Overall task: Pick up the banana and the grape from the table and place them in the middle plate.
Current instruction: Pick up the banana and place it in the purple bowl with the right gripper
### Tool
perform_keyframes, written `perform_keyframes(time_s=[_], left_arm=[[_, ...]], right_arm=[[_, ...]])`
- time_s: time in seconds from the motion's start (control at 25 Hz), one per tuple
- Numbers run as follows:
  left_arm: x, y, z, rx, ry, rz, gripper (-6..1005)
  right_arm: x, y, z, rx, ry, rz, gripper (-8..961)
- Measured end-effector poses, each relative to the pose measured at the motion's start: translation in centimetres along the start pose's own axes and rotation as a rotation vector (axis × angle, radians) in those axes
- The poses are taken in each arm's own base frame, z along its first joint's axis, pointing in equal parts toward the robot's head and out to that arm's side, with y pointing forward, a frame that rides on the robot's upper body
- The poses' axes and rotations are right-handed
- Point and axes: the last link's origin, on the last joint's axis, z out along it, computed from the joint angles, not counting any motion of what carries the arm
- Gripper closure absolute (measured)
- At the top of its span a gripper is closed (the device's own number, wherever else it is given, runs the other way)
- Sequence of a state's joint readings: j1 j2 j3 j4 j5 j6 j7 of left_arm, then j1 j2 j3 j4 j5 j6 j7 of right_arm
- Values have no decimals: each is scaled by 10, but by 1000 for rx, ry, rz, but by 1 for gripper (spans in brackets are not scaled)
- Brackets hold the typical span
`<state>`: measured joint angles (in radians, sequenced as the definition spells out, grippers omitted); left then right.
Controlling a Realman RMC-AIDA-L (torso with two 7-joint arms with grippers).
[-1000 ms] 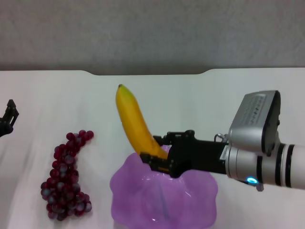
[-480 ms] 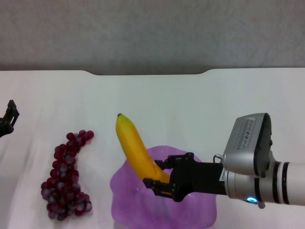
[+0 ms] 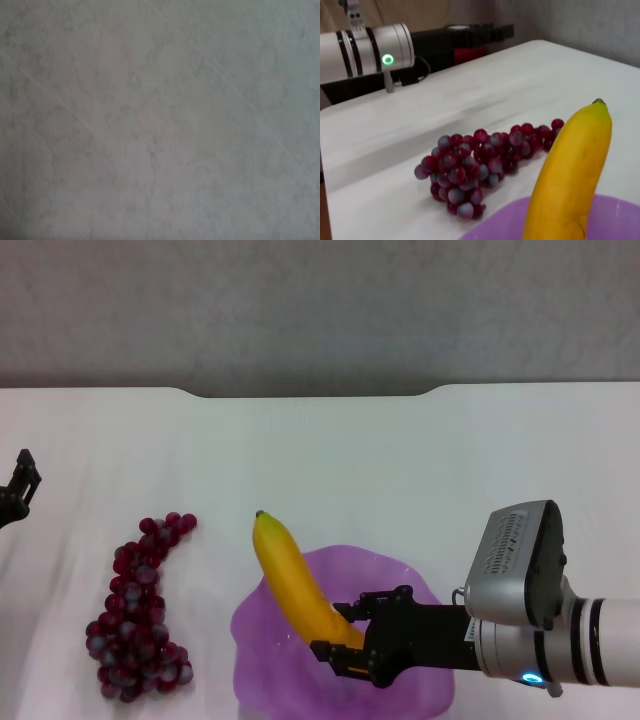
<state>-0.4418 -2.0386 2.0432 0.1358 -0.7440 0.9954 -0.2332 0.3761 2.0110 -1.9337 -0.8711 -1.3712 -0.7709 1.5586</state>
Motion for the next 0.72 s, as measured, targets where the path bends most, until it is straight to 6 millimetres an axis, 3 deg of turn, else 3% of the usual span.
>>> perform_keyframes(time_s=[0.36, 0.72], left_arm=[[0, 2, 1, -6, 1, 0, 287], [1, 2, 1, -8, 1, 0, 288]], right_arm=[[11, -8, 2, 8, 46, 27, 369], [10, -10, 4, 10, 56, 20, 359]])
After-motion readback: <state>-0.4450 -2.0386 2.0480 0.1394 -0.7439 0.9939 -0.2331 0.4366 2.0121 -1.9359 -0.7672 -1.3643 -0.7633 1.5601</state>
